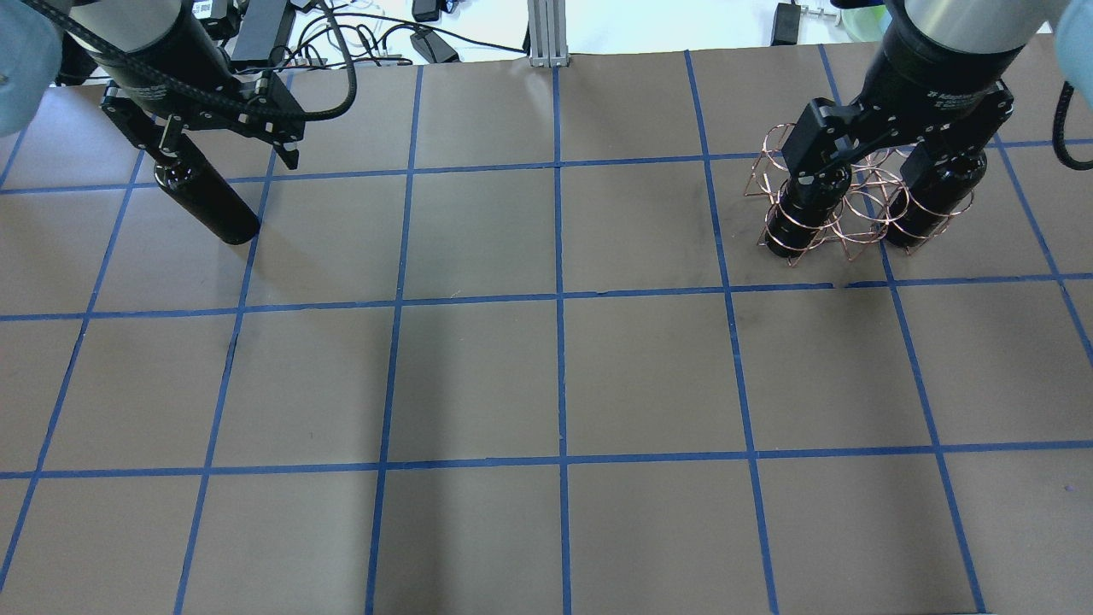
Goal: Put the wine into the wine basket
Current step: 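Lower the left gripper around the standing dark wine bottle's neck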
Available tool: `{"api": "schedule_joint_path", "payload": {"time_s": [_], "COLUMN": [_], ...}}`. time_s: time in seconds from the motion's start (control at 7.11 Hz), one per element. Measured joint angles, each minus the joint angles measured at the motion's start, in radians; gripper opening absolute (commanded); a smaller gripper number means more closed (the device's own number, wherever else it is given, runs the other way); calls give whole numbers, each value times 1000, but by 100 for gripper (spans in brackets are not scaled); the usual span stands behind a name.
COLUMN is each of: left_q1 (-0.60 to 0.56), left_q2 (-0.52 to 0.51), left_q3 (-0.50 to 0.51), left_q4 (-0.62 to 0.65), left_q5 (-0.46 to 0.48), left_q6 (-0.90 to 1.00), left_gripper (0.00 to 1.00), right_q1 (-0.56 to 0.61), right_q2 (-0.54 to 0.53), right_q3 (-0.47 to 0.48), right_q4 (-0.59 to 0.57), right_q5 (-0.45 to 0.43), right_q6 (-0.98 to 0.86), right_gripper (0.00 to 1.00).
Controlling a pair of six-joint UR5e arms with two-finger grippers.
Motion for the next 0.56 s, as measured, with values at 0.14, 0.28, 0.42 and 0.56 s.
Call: {"api": "schedule_joint_path", "payload": {"time_s": [0.14,0.28,0.42,0.56], "left_q1": [39,77,127,182], "left_q2": [0,-3,-14,-30], "left_q3": [-1,-3,-9,-24], "left_q4": [-1,-1,16,59], "left_q5": [1,2,0,-5], "left_q6": [48,107,190,288], "left_gripper": [100,100,100,100], "right_q1": [0,0,0,0], "right_q2": [0,0,-1,-1], "right_q3": [2,3,3,3], "right_q4": [-1,-1,-1,-1], "right_q5": [0,0,0,0], "right_q6": [0,0,0,0], "right_gripper": [100,100,100,100]}}
